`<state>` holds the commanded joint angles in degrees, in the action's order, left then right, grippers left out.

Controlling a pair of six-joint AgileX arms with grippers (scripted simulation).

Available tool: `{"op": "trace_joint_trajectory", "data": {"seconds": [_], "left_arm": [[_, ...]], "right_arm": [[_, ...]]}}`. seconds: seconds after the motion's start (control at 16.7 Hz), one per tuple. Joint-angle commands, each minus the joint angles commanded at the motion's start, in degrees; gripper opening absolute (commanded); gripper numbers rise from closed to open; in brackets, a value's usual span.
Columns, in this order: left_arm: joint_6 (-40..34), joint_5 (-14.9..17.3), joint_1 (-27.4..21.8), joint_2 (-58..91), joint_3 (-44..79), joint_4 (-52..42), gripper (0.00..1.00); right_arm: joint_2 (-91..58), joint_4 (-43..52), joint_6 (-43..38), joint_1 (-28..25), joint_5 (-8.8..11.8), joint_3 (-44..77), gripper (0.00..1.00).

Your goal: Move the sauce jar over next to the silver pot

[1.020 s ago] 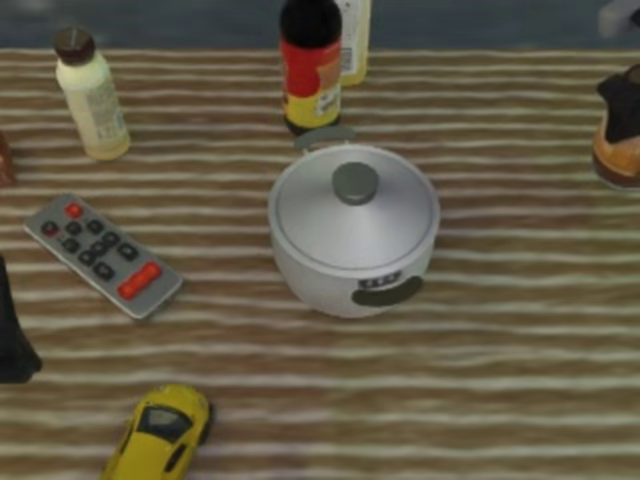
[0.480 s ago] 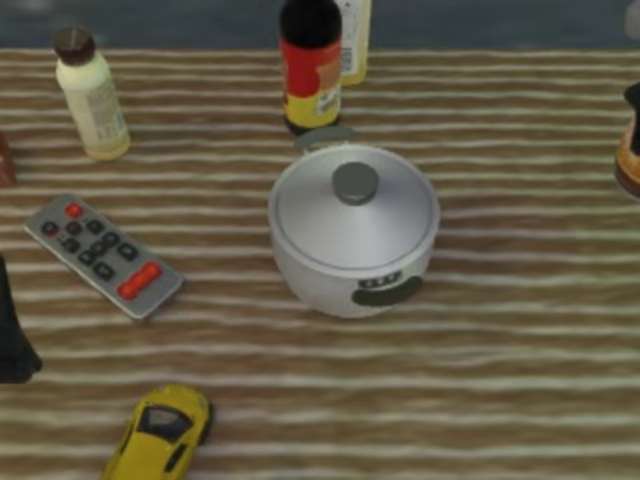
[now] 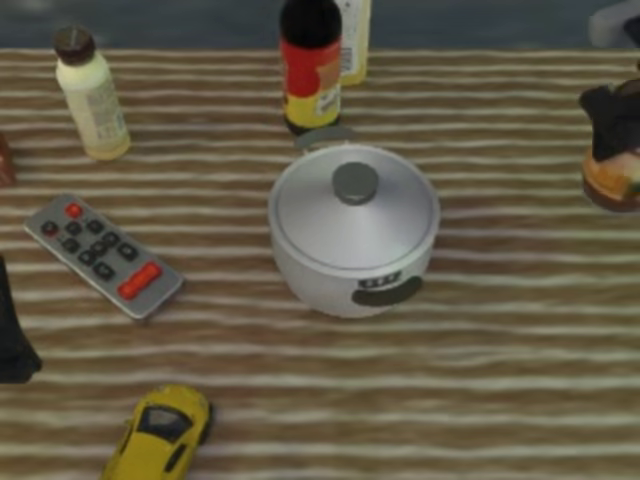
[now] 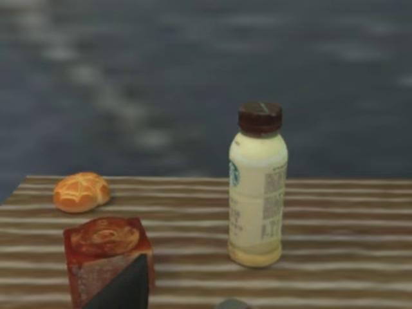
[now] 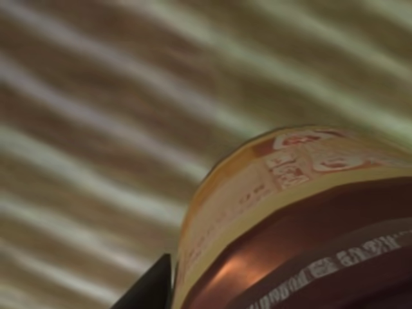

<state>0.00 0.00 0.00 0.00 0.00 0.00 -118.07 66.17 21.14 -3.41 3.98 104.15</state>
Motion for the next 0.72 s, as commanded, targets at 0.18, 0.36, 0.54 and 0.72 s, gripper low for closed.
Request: {"op": "trace_joint_trajectory", "data": {"seconds": [0.18,0.36,0.54,0.72], "left_arm": [[0.00,0.00,0.00,0.00,0.00,0.00,1.00],[0.00,0.00,0.00,0.00,0.00,0.00,1.00],[0.00,0.00,0.00,0.00,0.00,0.00,1.00],[0.00,0.00,0.00,0.00,0.00,0.00,1.00]], "right_arm": [[0.38,-2.92,-11.96,-3.98,-2.22,-3.18,0.00],[0.99,-6.09,-24.47,-8.22,-4.56,-6.61,0.00],[1.58,-8.79,-34.06,-11.85,-6.53,-9.55,0.00],[1.98,-10.29,-38.43,-13.80,-7.61,-11.21,0.00]]}}
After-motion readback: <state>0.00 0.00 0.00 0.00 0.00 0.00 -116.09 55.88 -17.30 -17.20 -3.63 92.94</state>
